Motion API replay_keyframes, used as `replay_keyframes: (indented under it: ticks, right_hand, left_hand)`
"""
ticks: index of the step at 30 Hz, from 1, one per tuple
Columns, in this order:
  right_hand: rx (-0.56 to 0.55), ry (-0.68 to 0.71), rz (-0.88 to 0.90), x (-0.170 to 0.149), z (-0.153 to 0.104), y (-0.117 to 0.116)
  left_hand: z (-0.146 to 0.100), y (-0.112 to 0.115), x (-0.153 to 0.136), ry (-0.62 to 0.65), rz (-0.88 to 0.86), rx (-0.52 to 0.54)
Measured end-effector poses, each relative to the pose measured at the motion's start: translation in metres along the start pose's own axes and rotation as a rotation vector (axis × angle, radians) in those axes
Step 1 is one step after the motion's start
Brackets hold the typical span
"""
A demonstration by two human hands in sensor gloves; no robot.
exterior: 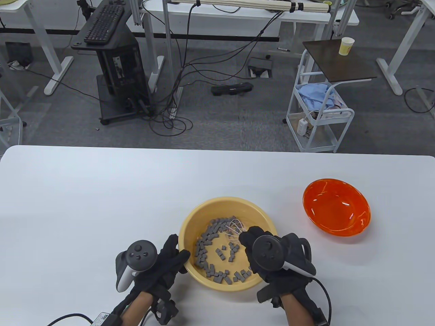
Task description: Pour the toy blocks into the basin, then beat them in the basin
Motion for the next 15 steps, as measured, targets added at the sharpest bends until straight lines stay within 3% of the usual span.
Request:
replay_keyframes:
  ticks: [7,15]
  right_hand:
    - [0.054,0.141,0.141,0.015,0.006,-0.01]
    - [0.134,0.225,0.224,0.023,-0.004,0.006]
  left_hand:
    - [0.0,0.0,0.0,0.001,-0.002,-0.001]
    - [0.0,0.0,0.0,0.001,-0.006,-0.003]
Point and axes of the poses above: the tracker on the back of each hand, its own x axis roughly to the thumb side, its own z axis roughly from the wrist to the fingertips, y = z × x, the point moved 3 cm from there along z, roughly from the wrist to the fingertips, and after that the axes turned 3 degrees about y, right-handed, at the moved point
